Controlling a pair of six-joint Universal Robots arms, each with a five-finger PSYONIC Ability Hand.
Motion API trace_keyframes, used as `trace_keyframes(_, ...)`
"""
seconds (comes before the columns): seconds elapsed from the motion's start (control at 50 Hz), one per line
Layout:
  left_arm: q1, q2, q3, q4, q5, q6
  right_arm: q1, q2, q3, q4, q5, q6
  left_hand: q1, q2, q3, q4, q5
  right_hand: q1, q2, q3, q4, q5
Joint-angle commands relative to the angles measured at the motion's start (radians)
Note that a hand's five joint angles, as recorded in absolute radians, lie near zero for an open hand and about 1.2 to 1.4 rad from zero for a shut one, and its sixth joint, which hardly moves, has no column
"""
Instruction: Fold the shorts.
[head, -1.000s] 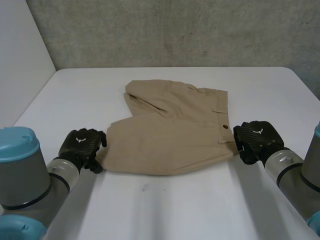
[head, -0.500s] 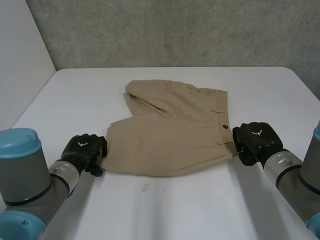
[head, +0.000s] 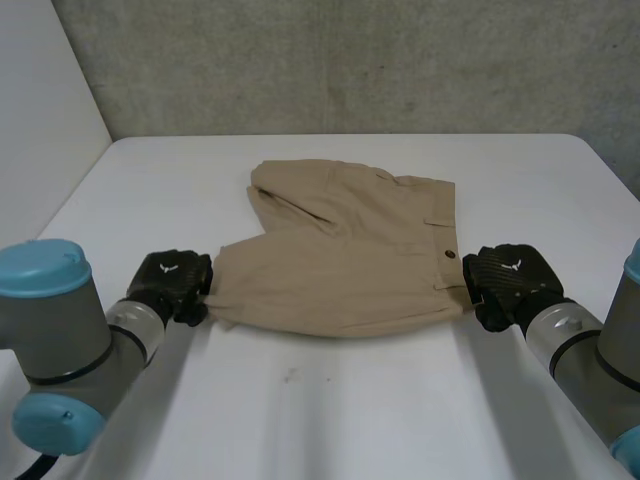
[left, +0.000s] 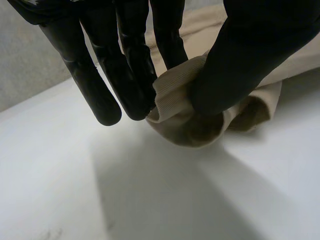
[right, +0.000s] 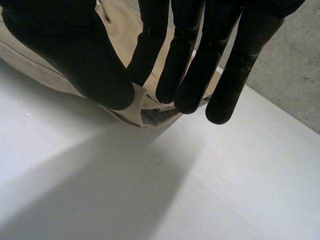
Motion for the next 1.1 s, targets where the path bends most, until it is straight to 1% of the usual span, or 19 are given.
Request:
trace_keyframes(0.02, -0.032, 0.194, -0.011, -0.135, 0.092, -0.008, -0.006, -0.073, -0.031, 0.011, 0.003, -0.014, 0.271, 0.21, 0.213, 0.206, 0.262, 0.421, 0.212, 0.212, 0.204, 0.233)
trace_keyframes(0.08, -0.043, 0.245, -0.022, -0.19, 0.153, -0.005, -0.003, -0.127, -0.04, 0.024, 0.003, -0.021, 0.271, 0.21, 0.213, 0.206, 0.262, 0.421, 0.212, 0.212, 0.204, 0.233)
trace_keyframes(0.1, -0.046, 0.254, -0.023, -0.203, 0.161, -0.003, 0.0, -0.14, -0.04, 0.028, 0.003, -0.028, 0.271, 0.21, 0.213, 0.206, 0.262, 0.421, 0.212, 0.212, 0.204, 0.233)
trace_keyframes(0.16, -0.048, 0.286, -0.028, -0.25, 0.175, 0.0, 0.003, -0.182, -0.039, 0.065, 0.003, -0.054, 0.271, 0.21, 0.213, 0.206, 0.262, 0.421, 0.212, 0.212, 0.204, 0.233)
trace_keyframes(0.22, -0.049, 0.291, -0.03, -0.267, 0.17, 0.001, 0.002, -0.189, -0.034, 0.093, 0.002, -0.06, 0.271, 0.21, 0.213, 0.206, 0.262, 0.421, 0.212, 0.212, 0.204, 0.233)
trace_keyframes(0.28, -0.045, 0.28, -0.033, -0.266, 0.169, 0.0, 0.002, -0.181, -0.028, 0.1, 0.002, -0.063, 0.271, 0.21, 0.213, 0.206, 0.262, 0.421, 0.212, 0.212, 0.204, 0.233)
trace_keyframes(0.4, -0.023, 0.199, -0.02, -0.218, 0.17, 0.001, -0.012, -0.081, -0.029, 0.105, -0.004, -0.057, 0.271, 0.21, 0.213, 0.206, 0.262, 0.421, 0.212, 0.212, 0.204, 0.233)
trace_keyframes(0.46, -0.005, 0.158, -0.007, -0.182, 0.165, 0.0, -0.012, -0.057, -0.028, 0.104, -0.015, -0.058, 0.271, 0.21, 0.213, 0.206, 0.262, 0.421, 0.212, 0.212, 0.204, 0.233)
trace_keyframes(0.56, -0.003, 0.107, 0.016, -0.169, 0.155, -0.002, -0.007, -0.032, -0.023, 0.091, -0.017, -0.066, 0.271, 0.21, 0.213, 0.206, 0.262, 0.399, 0.19, 0.19, 0.181, 0.21)
trace_keyframes(0.58, -0.005, 0.101, 0.019, -0.168, 0.147, 0.0, -0.01, -0.031, -0.023, 0.091, -0.017, -0.066, 0.271, 0.21, 0.213, 0.206, 0.262, 0.381, 0.172, 0.173, 0.164, 0.193)
trace_keyframes(0.6, -0.005, 0.096, 0.023, -0.168, 0.141, 0.0, -0.012, -0.031, -0.02, 0.091, -0.018, -0.066, 0.271, 0.21, 0.213, 0.206, 0.262, 0.279, 0.07, 0.071, 0.062, 0.091)
trace_keyframes(0.68, -0.008, 0.068, 0.046, -0.163, 0.098, 0.0, -0.014, -0.032, -0.011, 0.09, -0.02, -0.067, 0.271, 0.21, 0.213, 0.206, 0.262, 0.0, -0.209, -0.209, -0.217, -0.188)
trace_keyframes(0.76, -0.008, 0.033, 0.079, -0.163, 0.061, -0.002, -0.014, -0.04, 0.009, 0.09, -0.037, -0.071, 0.271, 0.21, 0.213, 0.206, 0.262, -0.156, -0.365, -0.364, -0.373, -0.344)
trace_keyframes(0.86, -0.008, -0.007, 0.122, -0.163, 0.05, -0.003, -0.014, -0.057, 0.03, 0.093, -0.075, -0.072, 0.271, 0.21, 0.213, 0.206, 0.262, -0.25, -0.459, -0.459, -0.467, -0.438)
trace_keyframes(0.92, -0.008, -0.025, 0.139, -0.164, 0.049, -0.002, -0.014, -0.06, 0.04, 0.097, -0.075, -0.071, 0.271, 0.21, 0.213, 0.206, 0.262, -0.309, -0.518, -0.517, -0.526, -0.497)
trace_keyframes(1.0, -0.008, -0.06, 0.174, -0.168, 0.043, -0.003, -0.014, -0.06, 0.049, 0.1, -0.067, -0.071, 0.271, 0.21, 0.213, 0.206, 0.262, -0.329, -0.538, -0.538, -0.547, -0.518)
trace_keyframes(1.1, -0.012, -0.087, 0.204, -0.172, 0.011, -0.005, -0.01, -0.057, 0.052, 0.087, -0.067, -0.071, 0.271, 0.21, 0.213, 0.206, 0.262, -0.335, -0.544, -0.544, -0.553, -0.524)
